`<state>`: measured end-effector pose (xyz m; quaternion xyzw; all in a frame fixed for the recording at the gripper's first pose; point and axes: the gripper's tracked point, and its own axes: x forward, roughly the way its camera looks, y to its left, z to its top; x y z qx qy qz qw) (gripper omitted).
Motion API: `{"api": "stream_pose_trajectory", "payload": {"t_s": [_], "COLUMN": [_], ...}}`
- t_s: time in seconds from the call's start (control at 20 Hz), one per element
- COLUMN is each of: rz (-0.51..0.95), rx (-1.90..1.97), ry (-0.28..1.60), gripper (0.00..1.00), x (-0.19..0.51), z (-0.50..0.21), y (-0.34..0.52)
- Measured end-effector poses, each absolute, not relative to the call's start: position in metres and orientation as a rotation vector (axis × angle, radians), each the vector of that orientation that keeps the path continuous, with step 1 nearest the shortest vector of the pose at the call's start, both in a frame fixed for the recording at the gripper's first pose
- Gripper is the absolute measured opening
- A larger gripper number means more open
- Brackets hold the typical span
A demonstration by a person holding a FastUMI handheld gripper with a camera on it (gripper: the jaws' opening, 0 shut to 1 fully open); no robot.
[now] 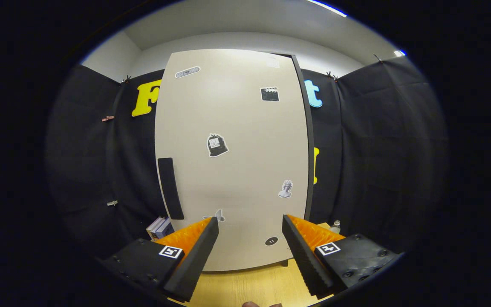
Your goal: Open the shoe cabinet door, grab the shoes and put them into the shoe cabinet, then close the shoe cabinet door.
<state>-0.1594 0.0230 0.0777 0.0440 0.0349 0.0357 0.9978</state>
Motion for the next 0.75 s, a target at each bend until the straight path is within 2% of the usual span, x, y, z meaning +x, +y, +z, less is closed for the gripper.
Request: {"api": "stream_pose_trajectory", "payload": {"t_s": [0.75], "rz": [0.072], "rx": [0.090], "ry": [0.076], "gripper": [0.98], "x": [-0.1595], "z": [0.0746], "y": [0.0240]}}
